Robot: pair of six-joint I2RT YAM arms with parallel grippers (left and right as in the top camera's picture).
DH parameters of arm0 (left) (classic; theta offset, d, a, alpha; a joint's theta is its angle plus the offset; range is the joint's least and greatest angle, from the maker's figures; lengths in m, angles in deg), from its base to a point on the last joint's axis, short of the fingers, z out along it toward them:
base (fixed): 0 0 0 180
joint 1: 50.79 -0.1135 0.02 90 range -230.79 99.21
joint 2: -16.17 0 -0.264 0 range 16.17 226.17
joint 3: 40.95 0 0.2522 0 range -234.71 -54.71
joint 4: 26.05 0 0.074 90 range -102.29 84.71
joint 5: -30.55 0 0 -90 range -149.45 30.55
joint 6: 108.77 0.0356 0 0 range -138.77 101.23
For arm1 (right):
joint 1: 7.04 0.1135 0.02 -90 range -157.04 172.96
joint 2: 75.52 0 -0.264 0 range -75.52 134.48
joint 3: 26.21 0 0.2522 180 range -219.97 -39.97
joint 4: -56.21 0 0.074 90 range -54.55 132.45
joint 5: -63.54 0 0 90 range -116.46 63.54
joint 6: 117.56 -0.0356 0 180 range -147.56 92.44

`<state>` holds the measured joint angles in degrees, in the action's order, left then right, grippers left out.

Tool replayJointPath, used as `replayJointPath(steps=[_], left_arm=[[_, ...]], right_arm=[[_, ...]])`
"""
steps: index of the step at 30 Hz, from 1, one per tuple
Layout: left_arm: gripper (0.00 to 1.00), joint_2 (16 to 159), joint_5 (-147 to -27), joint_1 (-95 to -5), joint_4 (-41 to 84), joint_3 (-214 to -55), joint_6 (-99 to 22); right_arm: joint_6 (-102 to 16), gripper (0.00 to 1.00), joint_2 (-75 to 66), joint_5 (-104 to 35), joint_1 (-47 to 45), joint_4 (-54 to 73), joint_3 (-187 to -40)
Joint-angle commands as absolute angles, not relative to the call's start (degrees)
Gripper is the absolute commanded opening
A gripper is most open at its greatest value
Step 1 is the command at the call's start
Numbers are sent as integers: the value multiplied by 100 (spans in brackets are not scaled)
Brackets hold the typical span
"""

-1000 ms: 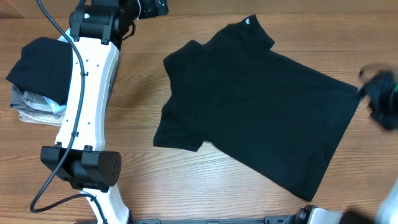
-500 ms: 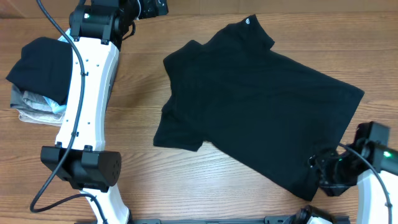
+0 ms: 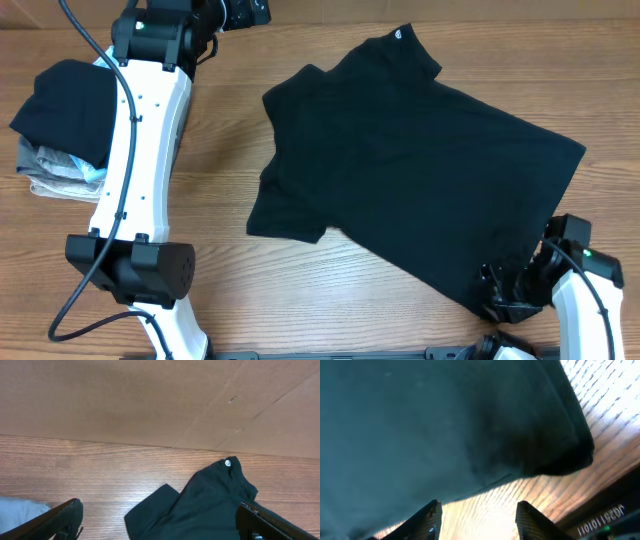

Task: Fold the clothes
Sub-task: 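Move the right gripper to the shirt's bottom-right hem and grasp it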

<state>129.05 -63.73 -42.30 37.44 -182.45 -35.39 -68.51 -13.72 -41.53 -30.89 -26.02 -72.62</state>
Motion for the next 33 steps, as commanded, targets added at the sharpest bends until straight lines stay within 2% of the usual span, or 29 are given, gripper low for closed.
replayJointPath(steps=[1,8,23,25,28,29,31,33], left_arm=[[100,12932,-6346,-4252,3720,-18237,-3594],[100,12932,-6346,-4252,3720,-18237,-3594],[100,12932,-6346,-4252,3720,-18237,-3594],[100,12932,-6346,-4252,3720,-18237,-3594],[100,12932,-6346,-4252,3720,-18237,-3594],[100,12932,-6346,-4252,3720,-18237,-3594],[100,12932,-6346,-4252,3723,-18237,-3594],[100,12932,-6349,-4252,3720,-18237,-3594]], right_arm=[[-7331,51,-1377,-4042,-3072,-2396,-7030],[-7565,51,-1366,-3546,-3072,-2317,-6807],[-7841,52,-686,-3812,-3072,-1450,-6403],[-7841,44,-577,-3812,-3072,-1338,-6403],[-7839,19,-457,-3810,-3072,-1207,-6403],[-7834,14,-439,-3810,-3072,-1185,-6403],[-7814,8,-441,-3808,-3072,-1174,-6405],[-7736,8,-441,-3812,-3072,-1148,-6405]])
